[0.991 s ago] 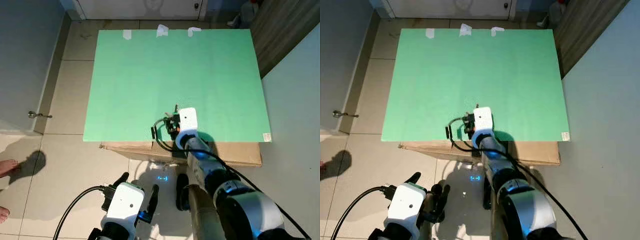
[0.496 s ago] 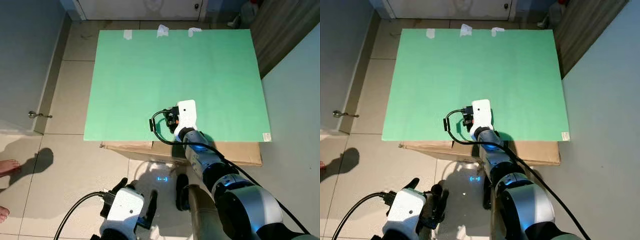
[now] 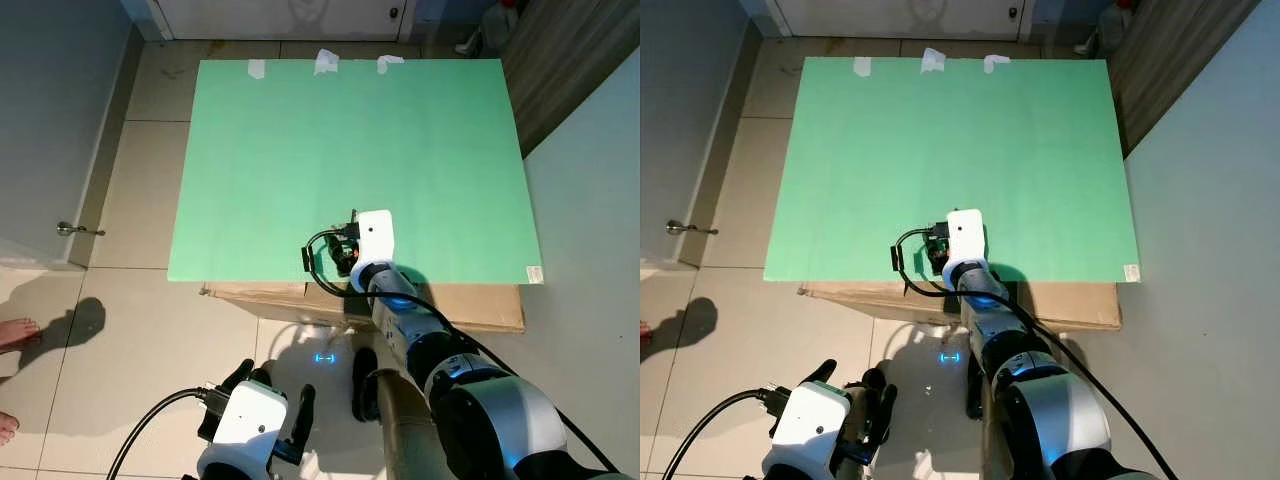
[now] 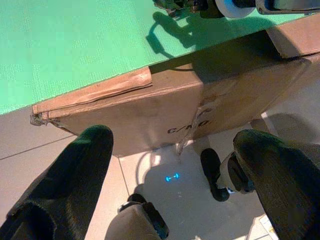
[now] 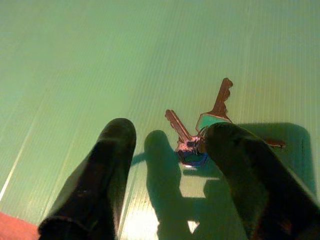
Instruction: Hang keys on a hook
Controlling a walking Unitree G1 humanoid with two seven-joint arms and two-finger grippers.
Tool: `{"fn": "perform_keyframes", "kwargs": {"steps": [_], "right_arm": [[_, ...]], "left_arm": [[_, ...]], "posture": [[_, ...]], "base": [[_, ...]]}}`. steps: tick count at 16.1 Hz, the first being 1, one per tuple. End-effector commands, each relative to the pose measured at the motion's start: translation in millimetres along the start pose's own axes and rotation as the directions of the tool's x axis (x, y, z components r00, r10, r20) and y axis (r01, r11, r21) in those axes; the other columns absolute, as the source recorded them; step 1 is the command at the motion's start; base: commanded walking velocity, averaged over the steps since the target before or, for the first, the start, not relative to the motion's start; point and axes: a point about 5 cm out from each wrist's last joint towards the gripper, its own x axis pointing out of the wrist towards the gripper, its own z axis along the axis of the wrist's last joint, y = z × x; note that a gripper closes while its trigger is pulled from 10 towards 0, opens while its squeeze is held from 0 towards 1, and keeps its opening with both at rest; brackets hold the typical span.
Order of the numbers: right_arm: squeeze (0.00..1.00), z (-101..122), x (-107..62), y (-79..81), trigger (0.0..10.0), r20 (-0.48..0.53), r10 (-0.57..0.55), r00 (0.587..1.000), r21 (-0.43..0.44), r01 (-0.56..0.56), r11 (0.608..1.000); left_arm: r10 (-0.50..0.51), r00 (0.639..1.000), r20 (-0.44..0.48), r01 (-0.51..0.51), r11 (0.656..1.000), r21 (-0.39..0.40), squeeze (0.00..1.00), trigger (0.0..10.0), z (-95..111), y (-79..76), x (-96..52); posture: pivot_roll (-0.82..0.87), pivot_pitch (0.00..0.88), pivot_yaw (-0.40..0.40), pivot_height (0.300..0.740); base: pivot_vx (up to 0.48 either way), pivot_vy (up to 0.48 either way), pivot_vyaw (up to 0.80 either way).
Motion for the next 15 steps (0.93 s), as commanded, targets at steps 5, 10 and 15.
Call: {"fn": "perform_keyframes", "kwargs": {"steps": [5, 10, 15], "right_arm": [[1.0, -24.6, -6.8, 15.9, 10.0, -0.079, 0.016, 0.997, 0.035, -0.013, 0.999], [0.0, -29.4, -8.6, 13.8, 10.0, -0.099, -0.009, 0.995, 0.018, 0.011, 1.0], [0.0, -34.4, -9.9, 14.8, 10.0, -0.128, -0.041, 0.991, 0.097, 0.054, 0.994]], "left_arm": [[-0.024, 1.0, -0.008, 0.023, 1.0, -0.02, 0.0, 10.0, 1.4, -9.0, -4.4], [-0.065, 0.997, 0.034, 0.067, 0.995, -0.077, 0.0, 10.0, 8.8, -18.6, -5.0], [-0.05, 0.998, 0.037, 0.053, 0.996, -0.074, 0.0, 10.0, 9.8, -17.0, -5.1]], "posture": [[0.26, 0.439, 0.009, 0.74], [0.26, 0.449, 0.009, 0.74], [0.28, 0.461, 0.008, 0.74]], "base": [[0.0, 0.0, 0.0], [0.0, 0.0, 0.0], [0.0, 0.0, 0.0]]}}
